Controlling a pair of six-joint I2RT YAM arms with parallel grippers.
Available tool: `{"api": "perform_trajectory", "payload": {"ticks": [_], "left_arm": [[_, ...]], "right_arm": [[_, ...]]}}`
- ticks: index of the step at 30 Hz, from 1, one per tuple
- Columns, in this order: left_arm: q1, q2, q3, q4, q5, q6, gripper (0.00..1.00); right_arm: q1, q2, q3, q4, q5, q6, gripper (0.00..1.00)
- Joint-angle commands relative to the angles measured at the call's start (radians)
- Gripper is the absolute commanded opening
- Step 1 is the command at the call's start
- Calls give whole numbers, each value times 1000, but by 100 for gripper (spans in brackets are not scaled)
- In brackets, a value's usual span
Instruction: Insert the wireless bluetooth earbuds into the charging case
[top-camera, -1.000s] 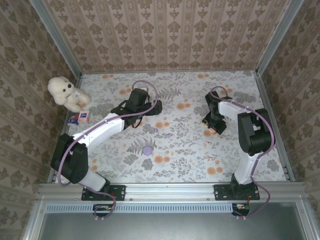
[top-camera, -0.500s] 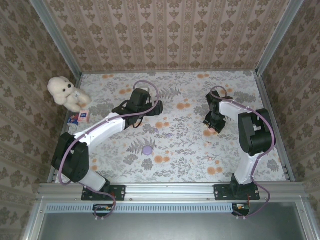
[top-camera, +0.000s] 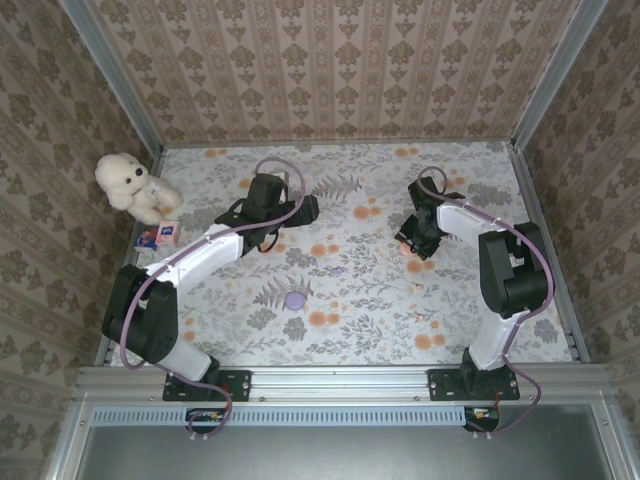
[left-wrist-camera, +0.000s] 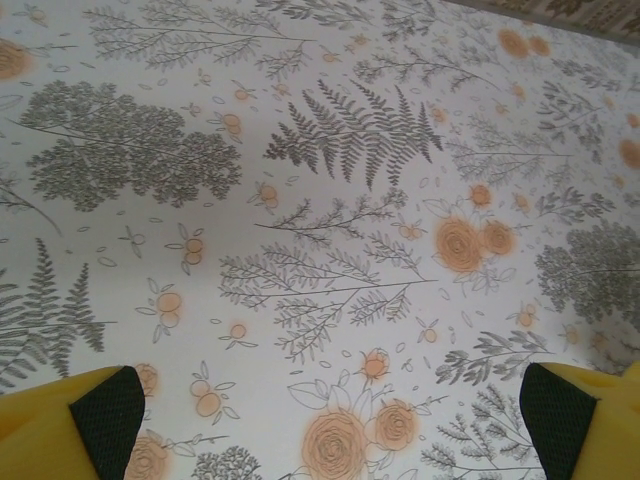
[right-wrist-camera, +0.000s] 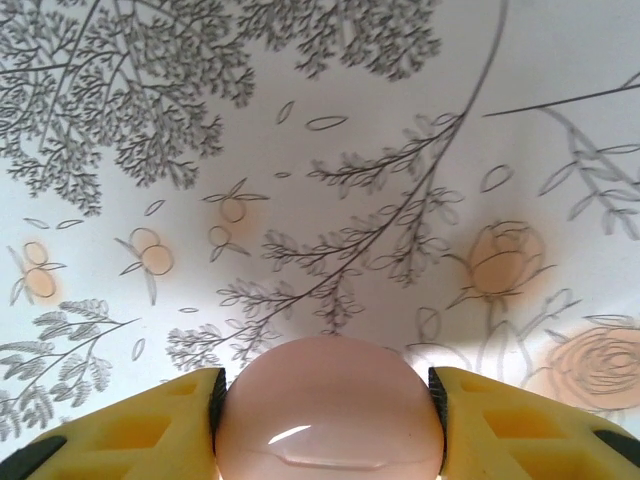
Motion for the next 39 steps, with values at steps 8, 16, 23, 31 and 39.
{"api": "perform_trajectory", "payload": {"ticks": [8, 16, 23, 31, 39], "left_arm": [[5, 72, -93, 351, 234, -75, 100], [-60, 208, -80, 570, 297, -114, 99], [-121, 328, -52, 718, 321, -142, 94], [-147, 472, -10, 925, 334, -247, 86], [-162, 595, 84, 1006, 350, -307, 76]], "right_arm": [[15, 72, 129, 86, -87, 128, 45], [14, 119, 189, 157, -114, 211, 46], [5, 134, 212, 209, -145, 281, 47], [4, 141, 231, 239, -174, 327, 47], [4, 140, 239, 243, -187, 340, 47]]}}
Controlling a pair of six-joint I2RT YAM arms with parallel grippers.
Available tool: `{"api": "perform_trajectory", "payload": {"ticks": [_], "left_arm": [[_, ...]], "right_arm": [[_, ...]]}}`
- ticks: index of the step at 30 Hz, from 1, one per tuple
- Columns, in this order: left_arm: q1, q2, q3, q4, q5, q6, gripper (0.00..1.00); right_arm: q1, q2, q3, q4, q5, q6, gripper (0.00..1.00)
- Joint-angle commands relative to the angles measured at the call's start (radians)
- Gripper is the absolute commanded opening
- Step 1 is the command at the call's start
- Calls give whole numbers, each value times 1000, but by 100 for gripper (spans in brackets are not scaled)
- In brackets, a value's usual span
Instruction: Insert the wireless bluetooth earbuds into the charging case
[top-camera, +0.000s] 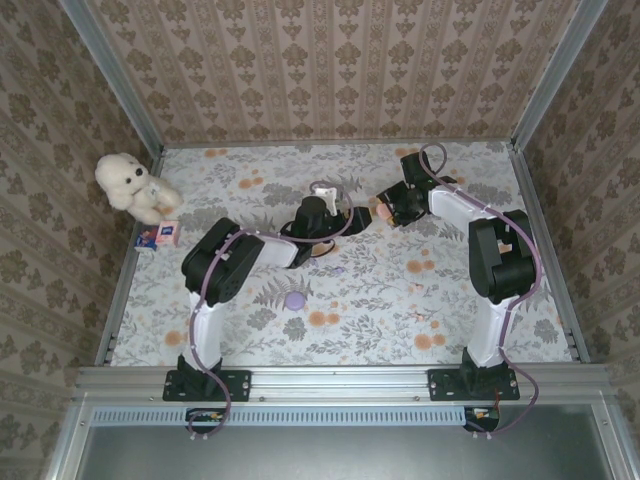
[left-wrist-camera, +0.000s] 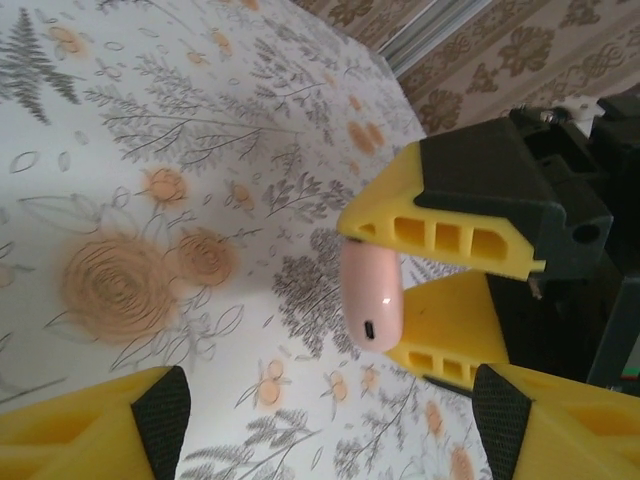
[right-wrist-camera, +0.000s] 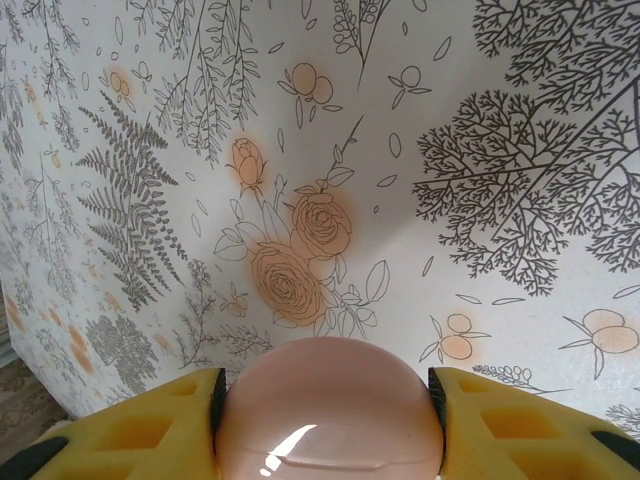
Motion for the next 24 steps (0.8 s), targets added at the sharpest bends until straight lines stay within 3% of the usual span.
{"api": "perform_trajectory", "payload": {"ticks": [1, 9, 24], "left_arm": [[-12, 42, 60, 87, 27, -45, 75], [-25, 118, 147, 90, 56, -62, 63], [-46, 208, 239, 103, 66, -81, 55]], "right_arm": [[-4, 12, 30, 5, -31, 29, 47], [-4, 4, 25, 11, -47, 31, 46], [-23, -13, 13, 10, -68, 29, 46]]}}
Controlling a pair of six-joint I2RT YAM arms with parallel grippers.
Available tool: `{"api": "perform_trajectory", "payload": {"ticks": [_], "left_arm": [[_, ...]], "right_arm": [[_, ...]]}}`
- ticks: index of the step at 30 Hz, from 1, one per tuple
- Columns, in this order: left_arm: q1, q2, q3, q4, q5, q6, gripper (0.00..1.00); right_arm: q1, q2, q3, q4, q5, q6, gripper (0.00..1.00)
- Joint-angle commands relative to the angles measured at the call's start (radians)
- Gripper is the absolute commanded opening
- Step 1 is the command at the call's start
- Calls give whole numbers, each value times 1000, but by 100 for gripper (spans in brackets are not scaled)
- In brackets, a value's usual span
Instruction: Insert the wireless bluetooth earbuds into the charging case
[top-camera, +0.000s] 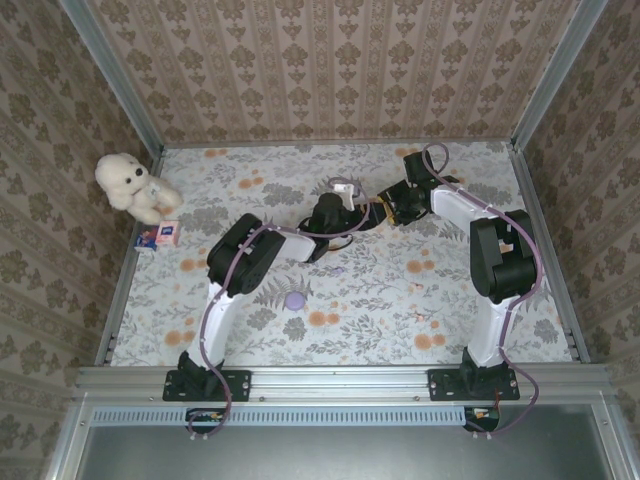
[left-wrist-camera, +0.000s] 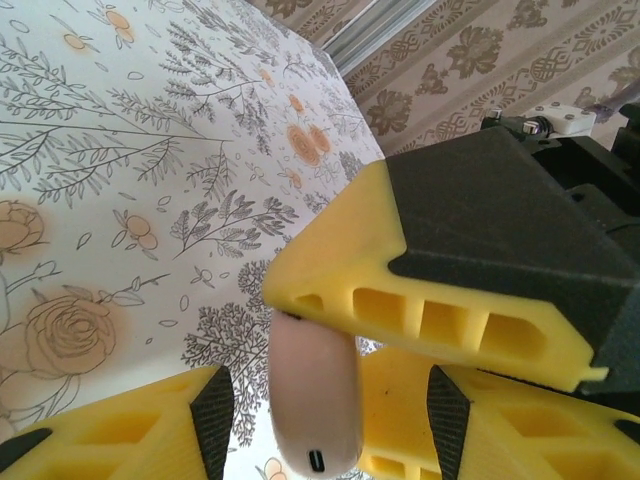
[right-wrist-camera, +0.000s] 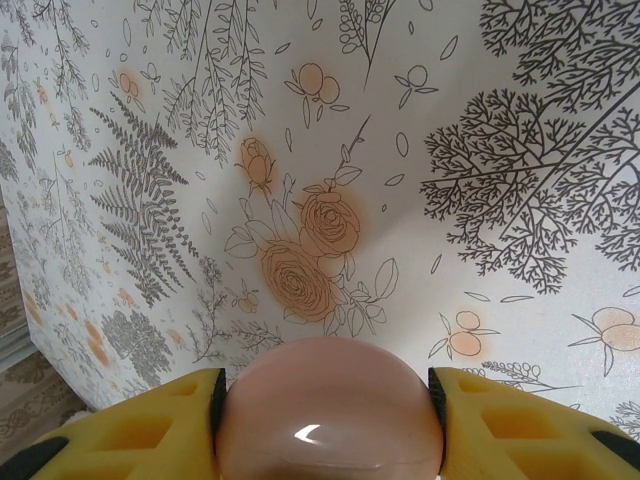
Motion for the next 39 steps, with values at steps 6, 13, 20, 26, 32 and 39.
{"api": "perform_trajectory", "payload": {"ticks": [6, 13, 20, 26, 32, 39], "left_arm": [[-11, 45, 43, 68, -1, -33, 48], [-10, 52, 49, 74, -9, -35, 40], [-11, 60, 68, 73, -11, -35, 32], [-11, 61, 71, 73, -12, -39, 24], [-11, 67, 77, 78, -7, -44, 16], [-10, 62, 62, 106, -9, -60, 4]], "right_arm": [[-10, -15, -7, 30, -52, 50, 46], [-10, -17, -14, 36, -57, 53, 46], [-13, -24, -28, 37, -57, 53, 46], [-13, -27, -31, 38, -56, 53, 46], [-14, -29, -30, 41, -59, 55, 46], [-31, -30, 1, 43, -75, 45, 77]]}}
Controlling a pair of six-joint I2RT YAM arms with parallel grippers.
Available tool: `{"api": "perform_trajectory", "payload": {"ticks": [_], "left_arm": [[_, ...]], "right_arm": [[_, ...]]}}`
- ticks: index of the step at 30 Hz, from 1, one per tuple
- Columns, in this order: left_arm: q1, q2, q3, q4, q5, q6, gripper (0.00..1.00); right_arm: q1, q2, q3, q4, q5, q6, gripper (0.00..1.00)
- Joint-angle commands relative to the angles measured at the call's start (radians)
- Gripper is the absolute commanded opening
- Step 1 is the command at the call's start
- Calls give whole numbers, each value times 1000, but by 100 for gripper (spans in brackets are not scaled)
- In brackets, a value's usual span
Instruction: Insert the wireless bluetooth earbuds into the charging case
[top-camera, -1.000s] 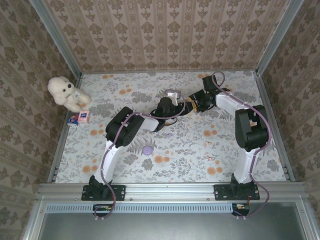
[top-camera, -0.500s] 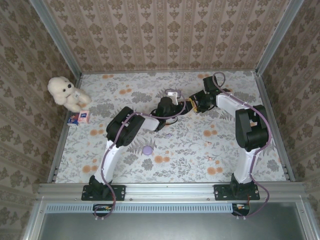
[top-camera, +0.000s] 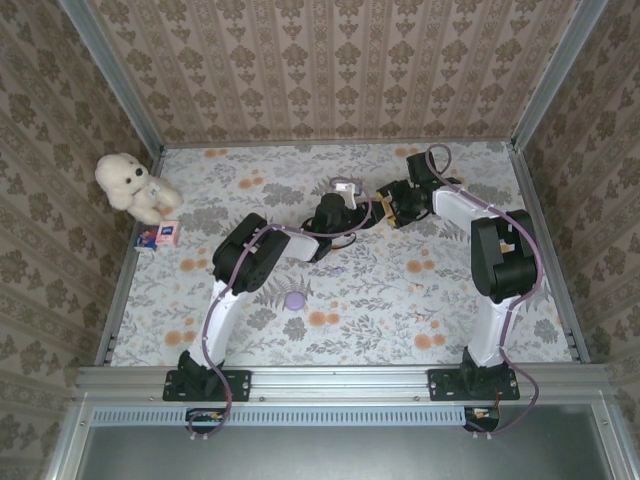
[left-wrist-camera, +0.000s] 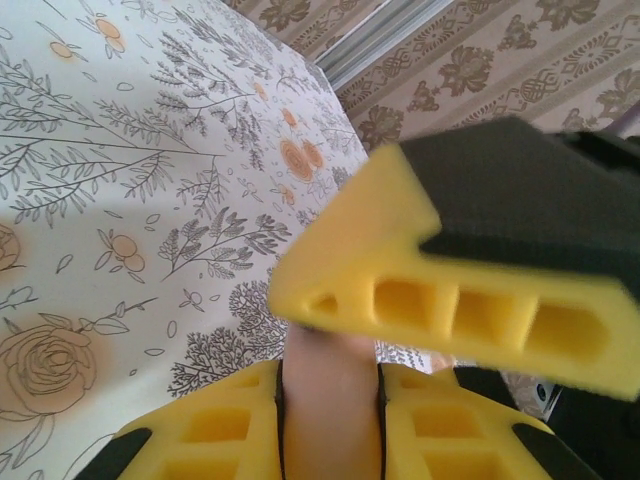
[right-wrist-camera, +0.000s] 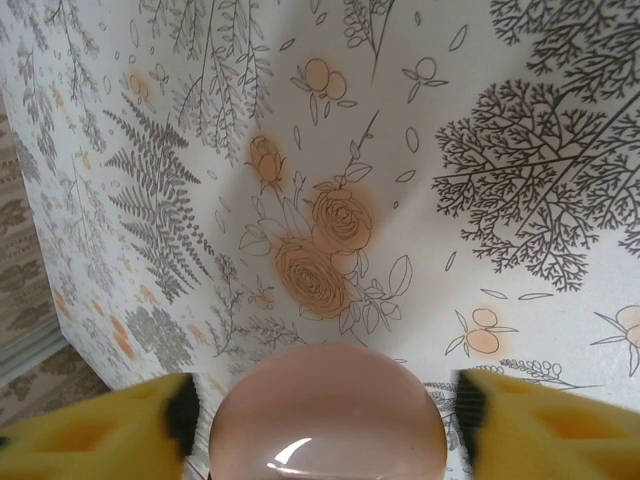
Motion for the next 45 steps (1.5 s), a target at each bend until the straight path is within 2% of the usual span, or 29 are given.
{"api": "perform_trajectory", "payload": {"ticks": [1, 4, 9, 13, 17, 22, 32, 45], "left_arm": [[-8, 9, 10, 65, -4, -18, 2], [1, -20, -21, 65, 1, -17, 0], [47, -106, -88, 55, 68, -15, 0], [112, -152, -102, 46, 224, -37, 0], [175, -175, -115, 48, 384, -58, 0], [223, -196, -136, 35, 480, -58, 0], [232, -234, -138, -21, 532, -27, 0], [227, -270, -143, -33, 539, -17, 0]], "right_arm": [[-23, -36, 30, -3, -29, 0, 79], [-59, -67, 43, -11, -31, -40, 82], [-96, -162, -19, -21, -1, -224, 85], [-99, -251, -185, 147, -27, -380, 86], [-99, -329, -369, 395, -99, -434, 85], [-71, -320, -423, 543, -209, -478, 81], [21, -254, -324, 527, -245, -533, 76], [41, -179, -280, 471, -212, -544, 71]]}}
